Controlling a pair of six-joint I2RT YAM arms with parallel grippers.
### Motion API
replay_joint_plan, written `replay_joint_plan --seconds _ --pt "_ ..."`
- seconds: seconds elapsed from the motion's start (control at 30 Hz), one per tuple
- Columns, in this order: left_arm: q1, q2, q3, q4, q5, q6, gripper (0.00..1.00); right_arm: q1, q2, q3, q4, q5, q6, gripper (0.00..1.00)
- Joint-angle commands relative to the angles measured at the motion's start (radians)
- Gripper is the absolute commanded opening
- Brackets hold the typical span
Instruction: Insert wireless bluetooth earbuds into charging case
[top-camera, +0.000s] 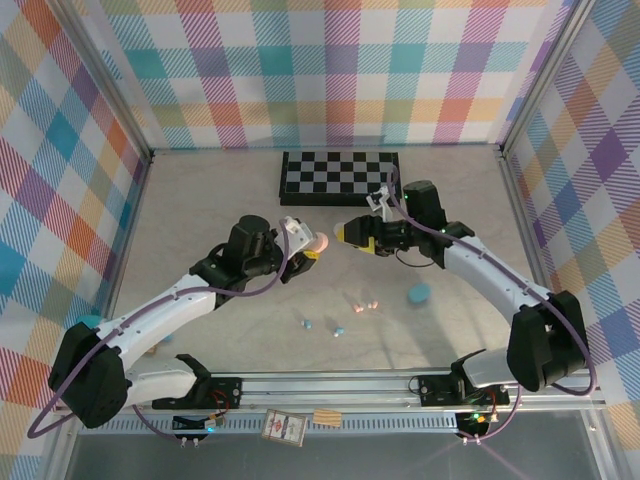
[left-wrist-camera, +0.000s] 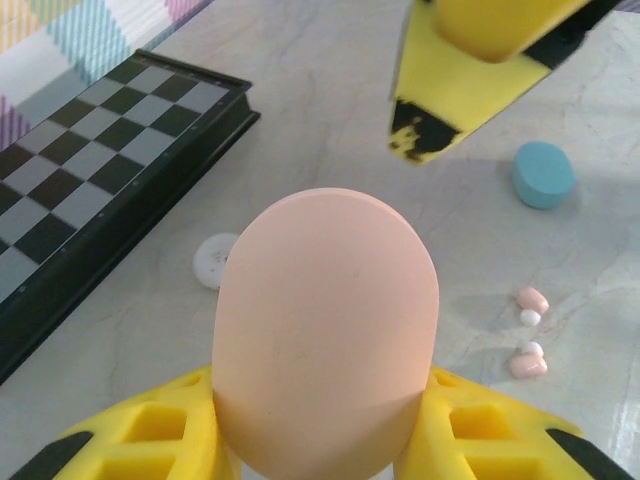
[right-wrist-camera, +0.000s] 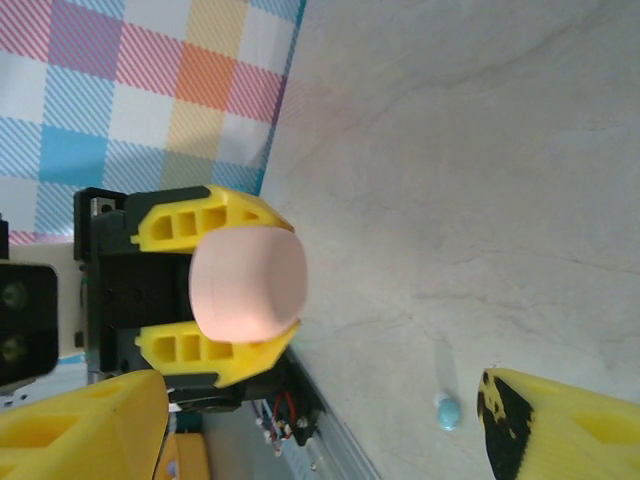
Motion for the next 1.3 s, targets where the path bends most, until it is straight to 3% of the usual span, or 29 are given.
replay_joint_plan --seconds 0.0,0.23,0.33,0.67,0.77,0.87,0.97,1.03,1.13,1.27 --pt "-0.027 0.006 0.026 -0.006 0.037 0.063 0.28 0.034 0.029 0.048 0.024 -0.055 0.026 0.81" --pt "-0.042 -0.001 0.031 -0.011 0.036 0.072 0.28 0.071 0.099 0.081 0.031 -0.039 0.066 0.79" --pt "-0.045 0.000 0.033 -0.010 0.033 0.071 0.28 0.087 0.132 0.107 0.004 -0.043 0.067 0.73" --pt "-0.046 0.017 0.037 -0.006 -0.019 0.064 0.27 0.096 0.155 0.121 -0.023 -0.047 0.081 0.21" --pt "-0.046 0.022 0.031 0.010 -0.022 0.060 0.29 0.096 0.148 0.121 -0.023 -0.042 0.090 0.12" --pt "-0.046 0.012 0.012 0.054 -0.032 0.047 0.37 0.094 0.135 0.119 -0.017 -0.037 0.095 0.11" --pt "-0.044 -0.016 -0.038 0.145 -0.030 0.031 0.61 0.085 0.114 0.109 0.010 -0.049 0.112 0.12" --pt "-0.042 -0.037 -0.080 0.219 -0.018 0.017 0.71 0.077 0.098 0.092 0.057 -0.078 0.149 0.12" --pt "-0.033 -0.062 -0.143 0.346 0.022 -0.032 0.81 0.057 0.067 0.048 0.153 -0.131 0.230 0.12" --pt "-0.027 -0.076 -0.223 0.547 0.090 -0.108 0.85 0.025 0.024 -0.028 0.318 -0.188 0.376 0.12"
